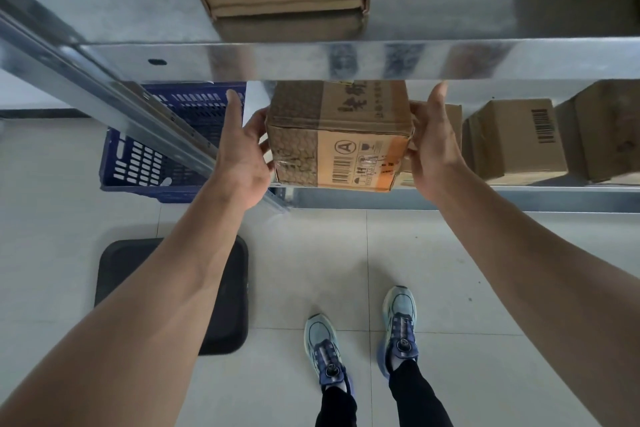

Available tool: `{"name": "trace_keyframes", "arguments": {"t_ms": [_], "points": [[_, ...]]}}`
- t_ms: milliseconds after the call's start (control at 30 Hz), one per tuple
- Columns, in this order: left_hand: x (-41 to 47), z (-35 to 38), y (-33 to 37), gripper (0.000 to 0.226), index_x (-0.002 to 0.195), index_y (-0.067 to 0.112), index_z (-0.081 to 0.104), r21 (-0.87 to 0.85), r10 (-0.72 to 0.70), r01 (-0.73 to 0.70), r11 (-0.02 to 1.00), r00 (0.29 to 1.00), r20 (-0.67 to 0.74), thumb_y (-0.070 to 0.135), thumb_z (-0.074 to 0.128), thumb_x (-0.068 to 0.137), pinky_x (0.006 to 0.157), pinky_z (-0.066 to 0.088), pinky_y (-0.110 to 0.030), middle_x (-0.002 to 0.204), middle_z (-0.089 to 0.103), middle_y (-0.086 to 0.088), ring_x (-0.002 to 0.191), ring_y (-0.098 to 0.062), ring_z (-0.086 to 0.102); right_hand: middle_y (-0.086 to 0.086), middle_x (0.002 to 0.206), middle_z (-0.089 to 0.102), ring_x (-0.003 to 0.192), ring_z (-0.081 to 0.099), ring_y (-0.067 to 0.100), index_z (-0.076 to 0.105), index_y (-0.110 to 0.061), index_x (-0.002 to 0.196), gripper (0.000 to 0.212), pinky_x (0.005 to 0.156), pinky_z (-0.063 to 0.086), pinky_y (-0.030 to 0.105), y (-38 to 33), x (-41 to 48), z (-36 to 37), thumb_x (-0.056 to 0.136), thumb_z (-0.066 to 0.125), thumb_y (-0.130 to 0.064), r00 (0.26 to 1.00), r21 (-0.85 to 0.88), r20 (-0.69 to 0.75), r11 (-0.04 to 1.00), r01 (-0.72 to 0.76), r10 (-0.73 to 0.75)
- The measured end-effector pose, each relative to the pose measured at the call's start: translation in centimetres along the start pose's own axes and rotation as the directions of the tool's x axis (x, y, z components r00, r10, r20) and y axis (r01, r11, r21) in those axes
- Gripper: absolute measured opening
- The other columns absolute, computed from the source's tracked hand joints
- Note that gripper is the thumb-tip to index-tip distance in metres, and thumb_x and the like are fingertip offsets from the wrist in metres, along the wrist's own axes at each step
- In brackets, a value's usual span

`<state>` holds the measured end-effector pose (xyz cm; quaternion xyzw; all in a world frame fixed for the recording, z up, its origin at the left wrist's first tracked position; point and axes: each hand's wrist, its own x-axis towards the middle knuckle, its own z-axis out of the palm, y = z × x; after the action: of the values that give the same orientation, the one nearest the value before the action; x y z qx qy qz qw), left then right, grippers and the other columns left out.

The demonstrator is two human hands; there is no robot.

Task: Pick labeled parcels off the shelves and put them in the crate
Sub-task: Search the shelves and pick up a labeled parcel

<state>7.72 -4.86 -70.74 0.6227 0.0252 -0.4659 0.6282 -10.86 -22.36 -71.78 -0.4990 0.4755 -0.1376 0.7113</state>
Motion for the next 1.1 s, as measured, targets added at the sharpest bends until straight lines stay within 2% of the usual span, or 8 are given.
{"name": "trace_keyframes", "arguments": {"t_ms": [67,133,300,367,467,633,867,1100], "points": [[-0.2,-0.1,-0.4,0.086,0.127,0.026,0.071,0.006,0.009,-0.008,1.0,1.0,-0.024,0.083,0.017,0.093,0.114,0.036,-0.05,0.131,0.07,0.0,0.128,-0.02,0.058,0.003,0.104,0.078,0.109,0.07,0.029,0.07,-0.021,0.127,0.087,0.097,0.05,0.049,0.4,0.1,0.4,0.1,0.006,-0.073,1.0,-0.002,-0.005,1.0,-0.008,0.008],[-0.4,-0.3,-0.6,0.085,0.125,0.026,0.072,0.044,0.016,-0.014,0.999,0.999,-0.041,0.083,0.017,0.093,0.112,0.038,-0.049,0.129,0.071,-0.002,0.126,-0.021,0.06,0.007,0.115,0.076,0.115,0.068,0.03,0.069,-0.019,0.129,0.086,0.099,0.049,0.048,0.7,0.2,0.5,0.1,0.008,-0.073,0.999,-0.017,-0.025,1.0,-0.024,0.023],[-0.2,-1.0,-1.4,0.089,0.129,0.021,0.068,0.127,0.004,-0.001,0.992,1.0,-0.019,0.08,0.013,0.095,0.106,0.041,-0.051,0.131,0.066,-0.014,0.127,-0.03,0.06,0.0,0.097,0.079,0.101,0.075,0.024,0.07,-0.024,0.121,0.079,0.088,0.053,0.041,1.4,0.4,0.4,0.1,0.011,-0.074,0.995,0.012,-0.065,0.997,-0.078,0.078],[0.0,-1.0,-1.7,0.088,0.133,0.024,0.066,0.154,-0.001,0.003,0.988,1.0,-0.015,0.082,0.013,0.093,0.107,0.035,-0.052,0.131,0.068,-0.008,0.127,-0.024,0.06,0.001,0.107,0.078,0.107,0.073,0.023,0.069,-0.025,0.124,0.082,0.095,0.053,0.043,1.6,0.4,0.7,0.098,0.012,-0.077,0.995,0.02,-0.06,0.996,-0.083,0.084],[0.2,-0.7,-2.2,0.085,0.141,0.028,0.057,0.178,-0.02,0.018,0.984,1.0,0.011,0.083,0.013,0.093,0.113,0.031,-0.051,0.134,0.066,0.002,0.128,-0.018,0.058,0.001,0.128,0.072,0.127,0.062,0.025,0.069,-0.032,0.124,0.082,0.113,0.042,0.055,1.8,0.4,1.2,0.094,0.011,-0.082,0.995,0.019,-0.038,0.996,-0.087,0.088],[1.0,-0.6,-2.5,0.078,0.153,0.038,0.04,0.181,0.003,-0.007,0.983,1.0,0.023,0.082,0.017,0.094,0.12,0.022,-0.055,0.153,0.052,-0.001,0.14,-0.023,0.048,-0.001,0.135,0.068,0.129,0.061,0.023,0.054,-0.027,0.147,0.084,0.115,0.042,0.05,1.8,1.2,1.9,0.097,0.009,-0.077,0.994,0.048,0.017,0.993,-0.109,0.109],[1.8,-0.3,-2.1,0.079,0.16,0.044,0.021,0.184,-0.002,0.003,0.983,1.0,-0.003,0.084,0.017,0.092,0.121,0.001,-0.064,0.169,0.018,0.014,0.157,-0.017,0.016,-0.002,0.138,0.066,0.131,0.06,0.022,0.048,-0.03,0.152,0.085,0.118,0.038,0.052,2.5,2.4,2.9,0.095,0.01,-0.08,0.986,0.033,0.06,0.987,-0.16,0.158],[1.8,-0.3,-2.6,0.077,0.161,0.041,0.019,0.19,-0.013,0.018,0.982,0.999,-0.031,0.081,0.018,0.095,0.122,0.004,-0.063,0.169,0.018,0.013,0.156,-0.018,0.018,0.0,0.139,0.066,0.131,0.059,0.023,0.046,-0.032,0.153,0.081,0.118,0.038,0.051,3.3,2.9,3.2,0.096,0.012,-0.079,0.985,0.021,0.063,0.987,-0.16,0.159]]}}
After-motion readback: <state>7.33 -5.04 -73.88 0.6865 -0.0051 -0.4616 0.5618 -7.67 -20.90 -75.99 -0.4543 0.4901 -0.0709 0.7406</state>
